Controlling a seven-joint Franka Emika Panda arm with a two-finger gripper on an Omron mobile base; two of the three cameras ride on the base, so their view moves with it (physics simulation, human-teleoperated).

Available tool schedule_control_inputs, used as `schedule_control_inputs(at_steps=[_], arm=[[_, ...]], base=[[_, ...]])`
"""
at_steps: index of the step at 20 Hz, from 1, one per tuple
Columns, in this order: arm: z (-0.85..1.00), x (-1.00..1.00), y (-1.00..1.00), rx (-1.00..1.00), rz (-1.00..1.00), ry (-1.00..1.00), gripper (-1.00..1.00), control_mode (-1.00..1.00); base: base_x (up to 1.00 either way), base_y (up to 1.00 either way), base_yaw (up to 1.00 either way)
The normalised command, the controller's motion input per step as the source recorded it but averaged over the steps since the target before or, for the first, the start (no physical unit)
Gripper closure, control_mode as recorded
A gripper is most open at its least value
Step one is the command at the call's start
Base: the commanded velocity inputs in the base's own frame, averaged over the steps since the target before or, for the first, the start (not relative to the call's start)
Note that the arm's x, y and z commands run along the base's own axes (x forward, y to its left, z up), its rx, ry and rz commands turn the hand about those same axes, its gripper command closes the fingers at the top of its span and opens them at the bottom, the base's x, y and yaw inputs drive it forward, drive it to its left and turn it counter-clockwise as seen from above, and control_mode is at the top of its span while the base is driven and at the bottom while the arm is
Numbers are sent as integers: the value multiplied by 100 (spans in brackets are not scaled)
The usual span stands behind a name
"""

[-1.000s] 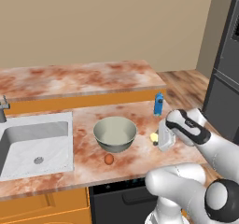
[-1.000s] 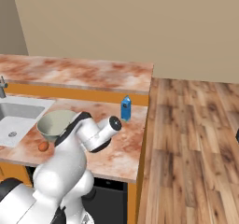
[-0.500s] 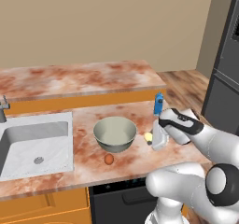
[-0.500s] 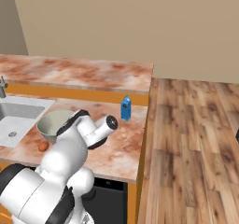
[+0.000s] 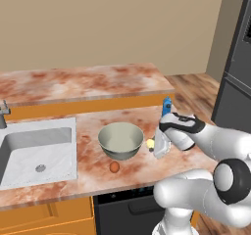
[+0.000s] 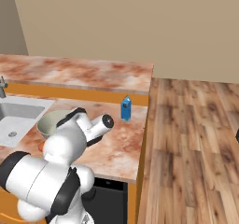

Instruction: Gather the eggs and milk located in the vicinity of the sink area and place them right next to the bowl.

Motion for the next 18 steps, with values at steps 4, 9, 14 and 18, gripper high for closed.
schedule_control_inputs(at_steps=[4,9,14,18], arm=[[-31,0,0,0,0,0,100,-100],[-5,0,0,0,0,0,100,-100],[-2,6,2,0,0,0,100,-100],[0,11,10,0,0,0,100,-100]], base=[[0,0,0],[0,0,0],[0,0,0],[0,0,0]])
